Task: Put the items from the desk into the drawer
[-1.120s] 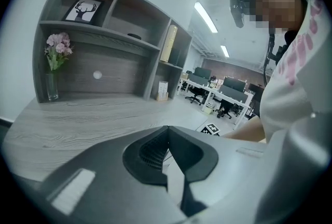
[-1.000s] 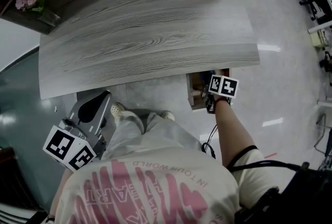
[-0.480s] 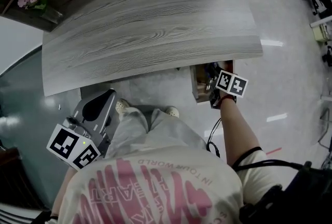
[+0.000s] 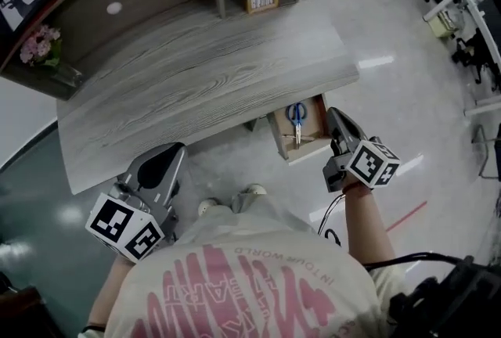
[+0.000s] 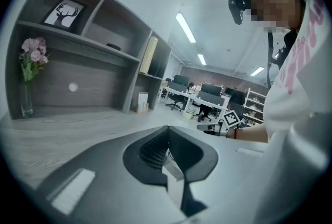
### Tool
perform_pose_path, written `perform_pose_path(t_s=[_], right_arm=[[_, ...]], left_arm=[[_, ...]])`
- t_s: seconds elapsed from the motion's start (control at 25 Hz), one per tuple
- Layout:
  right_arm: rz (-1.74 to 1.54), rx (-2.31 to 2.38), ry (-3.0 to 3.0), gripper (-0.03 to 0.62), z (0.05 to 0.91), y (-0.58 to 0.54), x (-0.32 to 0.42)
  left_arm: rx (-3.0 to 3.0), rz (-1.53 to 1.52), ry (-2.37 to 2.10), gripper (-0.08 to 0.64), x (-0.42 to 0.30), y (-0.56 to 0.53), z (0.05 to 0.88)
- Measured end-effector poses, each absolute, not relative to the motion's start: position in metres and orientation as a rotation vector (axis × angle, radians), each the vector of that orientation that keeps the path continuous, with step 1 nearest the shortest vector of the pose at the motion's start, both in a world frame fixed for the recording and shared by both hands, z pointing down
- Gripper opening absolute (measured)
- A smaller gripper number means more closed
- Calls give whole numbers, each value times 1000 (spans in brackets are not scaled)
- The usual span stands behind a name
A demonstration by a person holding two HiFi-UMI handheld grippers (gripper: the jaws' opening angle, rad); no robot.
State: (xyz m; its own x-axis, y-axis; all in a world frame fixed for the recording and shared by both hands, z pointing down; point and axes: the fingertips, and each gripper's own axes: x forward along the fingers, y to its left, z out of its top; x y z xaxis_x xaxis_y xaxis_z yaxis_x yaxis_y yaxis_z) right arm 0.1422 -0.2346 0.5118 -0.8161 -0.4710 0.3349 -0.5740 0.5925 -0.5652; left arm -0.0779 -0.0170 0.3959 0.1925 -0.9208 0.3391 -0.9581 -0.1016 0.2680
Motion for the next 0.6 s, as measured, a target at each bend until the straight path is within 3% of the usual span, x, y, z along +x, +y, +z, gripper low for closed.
perform_pose_path(t_s=[0.32,0.6], right_arm=[[887,892,-3223,5,324,-157,129],[757,799,-3214,5,301,-73,74]], left_arm=[[2362,108,-1672,20,-90,6,338],[2455,-15,-1625,20,-115,44,306]])
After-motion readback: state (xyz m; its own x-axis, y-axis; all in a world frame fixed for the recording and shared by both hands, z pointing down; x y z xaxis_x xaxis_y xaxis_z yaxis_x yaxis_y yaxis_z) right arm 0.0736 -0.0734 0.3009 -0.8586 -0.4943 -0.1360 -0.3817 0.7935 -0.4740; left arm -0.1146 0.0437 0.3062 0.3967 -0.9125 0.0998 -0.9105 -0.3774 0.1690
